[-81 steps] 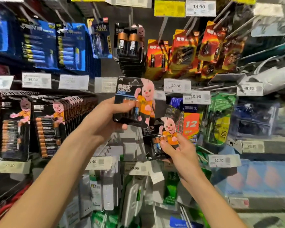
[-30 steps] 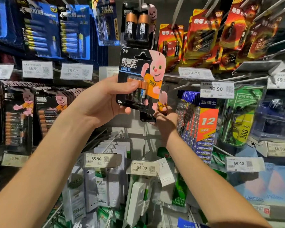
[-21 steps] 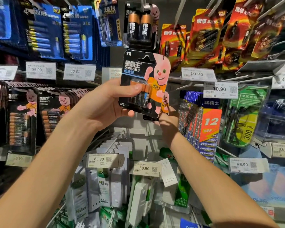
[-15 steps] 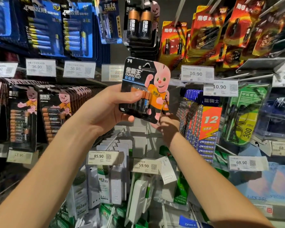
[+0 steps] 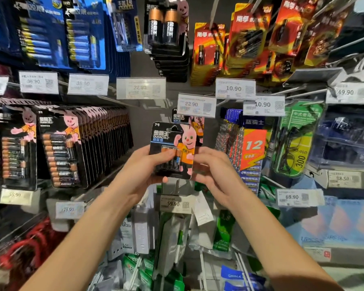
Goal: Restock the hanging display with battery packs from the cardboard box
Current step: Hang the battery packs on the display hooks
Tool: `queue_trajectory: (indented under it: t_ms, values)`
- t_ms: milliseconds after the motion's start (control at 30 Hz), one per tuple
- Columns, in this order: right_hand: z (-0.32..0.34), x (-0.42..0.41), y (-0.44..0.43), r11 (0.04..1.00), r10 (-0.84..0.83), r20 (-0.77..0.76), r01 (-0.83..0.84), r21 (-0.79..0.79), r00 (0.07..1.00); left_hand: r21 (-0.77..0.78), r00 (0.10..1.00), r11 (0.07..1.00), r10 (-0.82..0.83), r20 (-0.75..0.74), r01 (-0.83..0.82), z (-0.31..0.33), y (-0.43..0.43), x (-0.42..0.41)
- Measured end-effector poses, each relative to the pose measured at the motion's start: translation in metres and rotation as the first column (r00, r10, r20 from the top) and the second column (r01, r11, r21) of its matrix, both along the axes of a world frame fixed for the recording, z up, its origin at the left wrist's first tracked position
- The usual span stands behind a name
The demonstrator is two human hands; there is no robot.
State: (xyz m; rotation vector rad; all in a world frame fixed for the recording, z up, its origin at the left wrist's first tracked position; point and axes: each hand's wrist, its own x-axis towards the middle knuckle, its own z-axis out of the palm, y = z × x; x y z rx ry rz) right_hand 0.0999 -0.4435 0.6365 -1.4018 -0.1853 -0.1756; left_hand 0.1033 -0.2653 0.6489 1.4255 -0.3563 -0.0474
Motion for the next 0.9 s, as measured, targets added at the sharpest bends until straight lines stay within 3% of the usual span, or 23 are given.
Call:
queue_trajectory:
  t_ms: [133, 233, 367, 500, 667, 900]
  values:
    - [-0.007, -0.015, 0.002, 0.996, 0.087, 0.057, -0.089, 0.025, 0.995, -0.015, 0.999, 0.999, 0.048, 0.007, -0.048, -0.005, -0.016, -0.002]
    - [-0.011, -0.017, 0.006, 0.999, -0.023, 0.123, 0.026, -0.026, 0.992, 0.097, 0.994, 0.993, 0.065, 0.089, -0.074, -0.003, -0.024, -0.003]
    - [-0.013, -0.015, 0.002, 0.984, -0.176, 0.185, 0.165, 0.073, 0.967, 0.213, 0.972, 0.975, 0.012, 0.236, -0.064, 0.014, -0.026, -0.007]
    - [-0.015, -0.015, -0.007, 0.960, -0.275, 0.176, 0.259, 0.104, 0.945, 0.166, 0.933, 0.982, 0.028, 0.359, -0.093, 0.041, -0.021, -0.013]
    - [-0.017, -0.013, -0.005, 0.963, -0.270, 0.153, 0.270, 0.022, 0.951, 0.059, 0.887, 0.987, 0.105, 0.449, -0.147, 0.059, -0.015, -0.010]
    - [0.002, -0.008, 0.006, 0.965, -0.228, 0.260, 0.253, -0.069, 0.938, 0.058, 0.836, 0.975, 0.153, 0.527, -0.215, 0.064, -0.016, -0.001]
